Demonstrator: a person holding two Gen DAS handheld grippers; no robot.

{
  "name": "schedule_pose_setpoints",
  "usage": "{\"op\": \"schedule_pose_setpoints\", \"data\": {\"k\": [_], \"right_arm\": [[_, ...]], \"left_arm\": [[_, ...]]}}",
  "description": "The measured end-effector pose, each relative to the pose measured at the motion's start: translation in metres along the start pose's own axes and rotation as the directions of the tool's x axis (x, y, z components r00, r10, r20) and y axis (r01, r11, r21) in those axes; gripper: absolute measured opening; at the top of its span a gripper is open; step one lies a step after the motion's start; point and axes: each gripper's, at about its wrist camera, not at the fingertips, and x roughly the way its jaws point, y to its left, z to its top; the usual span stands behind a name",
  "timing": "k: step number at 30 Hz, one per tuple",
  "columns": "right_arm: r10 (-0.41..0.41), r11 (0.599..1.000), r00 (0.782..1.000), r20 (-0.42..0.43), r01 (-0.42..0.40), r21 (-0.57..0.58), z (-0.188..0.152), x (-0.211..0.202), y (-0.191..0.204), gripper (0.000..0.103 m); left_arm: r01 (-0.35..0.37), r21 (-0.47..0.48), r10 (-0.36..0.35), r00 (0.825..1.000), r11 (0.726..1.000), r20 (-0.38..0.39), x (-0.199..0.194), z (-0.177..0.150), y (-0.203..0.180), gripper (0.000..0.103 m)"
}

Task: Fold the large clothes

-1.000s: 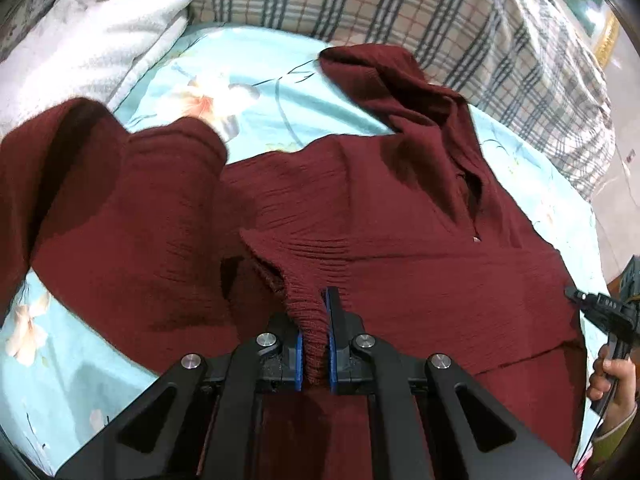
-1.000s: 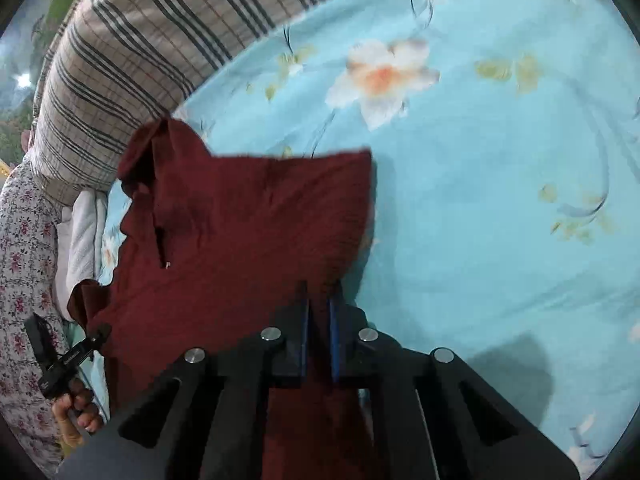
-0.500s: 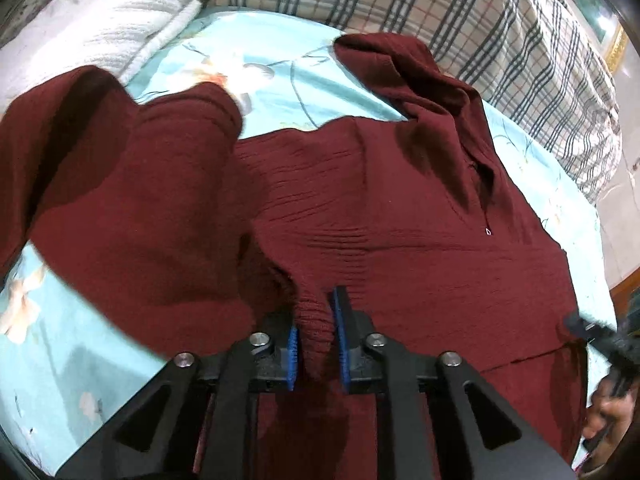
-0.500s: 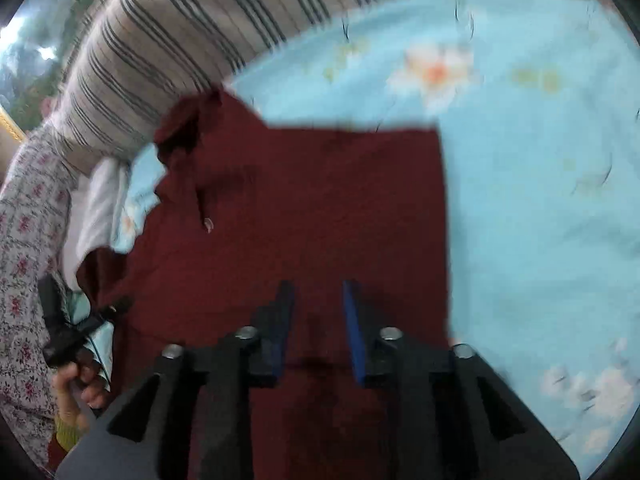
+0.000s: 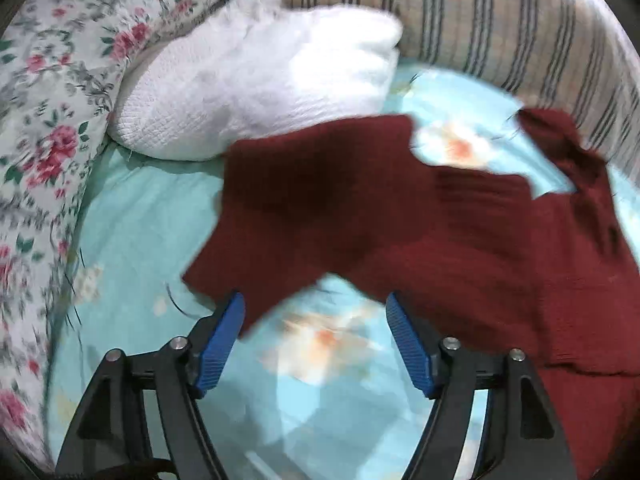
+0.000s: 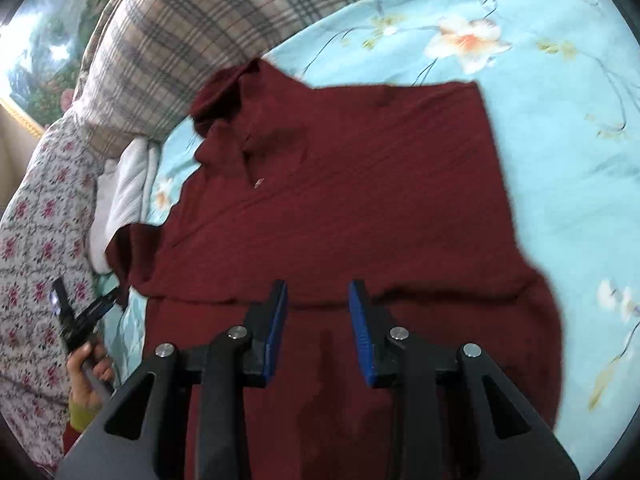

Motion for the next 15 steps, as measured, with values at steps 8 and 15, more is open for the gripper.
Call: {"op": "schedule_pose_setpoints", "data": {"k": [8, 15], "right_arm": [[0.032, 0.999, 0.997, -0.075, -0.033, -0.021, -0.016, 0.019, 0.023, 0.033], [0.069, 0.996, 0.995, -0.067, -0.073, -0.053, -0.02, 0.012, 0.038, 0.033]], "left_arm": [[-0.001, 0.041, 0.003, 0.998, 0.999, -0.056, 0.04, 0.016, 0.029, 0.009], [0.222, 0.027, -0.221, 0.975, 0.975, -0.036, -0.017, 0.006, 0.025, 0.001]]}}
